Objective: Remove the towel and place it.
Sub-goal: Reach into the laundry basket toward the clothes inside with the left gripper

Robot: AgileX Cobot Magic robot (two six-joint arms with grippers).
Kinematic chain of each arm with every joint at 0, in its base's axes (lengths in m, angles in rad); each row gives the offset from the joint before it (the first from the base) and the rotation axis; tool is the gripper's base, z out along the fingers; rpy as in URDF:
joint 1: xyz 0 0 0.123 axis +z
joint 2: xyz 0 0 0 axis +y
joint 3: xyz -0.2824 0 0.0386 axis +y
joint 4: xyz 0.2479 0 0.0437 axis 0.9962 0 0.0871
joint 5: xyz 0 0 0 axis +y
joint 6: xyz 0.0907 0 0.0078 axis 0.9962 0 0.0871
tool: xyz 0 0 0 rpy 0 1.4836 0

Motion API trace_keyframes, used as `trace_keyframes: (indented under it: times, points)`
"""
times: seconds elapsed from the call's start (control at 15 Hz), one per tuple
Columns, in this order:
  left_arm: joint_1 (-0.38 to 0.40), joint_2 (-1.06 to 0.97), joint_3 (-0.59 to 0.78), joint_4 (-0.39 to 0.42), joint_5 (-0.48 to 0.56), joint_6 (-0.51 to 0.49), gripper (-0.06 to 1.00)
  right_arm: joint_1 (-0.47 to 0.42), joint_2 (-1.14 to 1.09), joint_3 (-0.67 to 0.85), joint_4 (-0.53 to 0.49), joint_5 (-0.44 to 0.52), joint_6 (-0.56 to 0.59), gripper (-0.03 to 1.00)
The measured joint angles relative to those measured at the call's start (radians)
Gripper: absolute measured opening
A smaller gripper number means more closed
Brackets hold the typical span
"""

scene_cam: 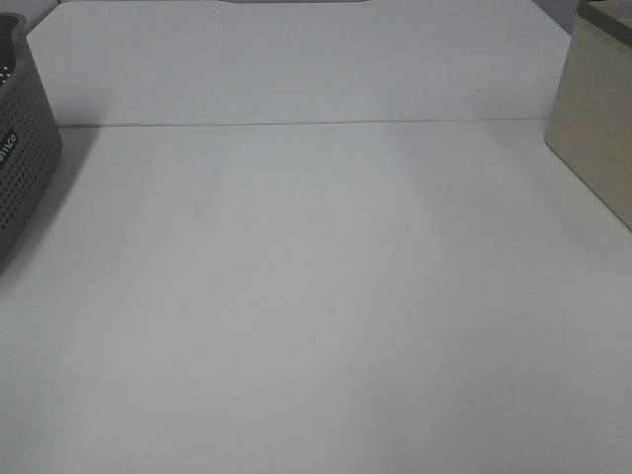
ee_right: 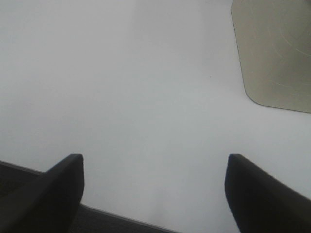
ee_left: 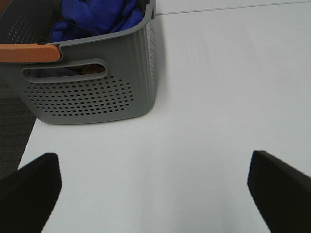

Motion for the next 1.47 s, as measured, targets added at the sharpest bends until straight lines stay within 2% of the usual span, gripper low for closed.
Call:
trace_keyframes:
  times: [1.47]
  points:
    - [0.000, 0.000, 0.000, 0.000, 0.000, 0.000, 0.99, 0.000, 0.000, 0.000, 0.000, 0.000, 0.000, 0.78]
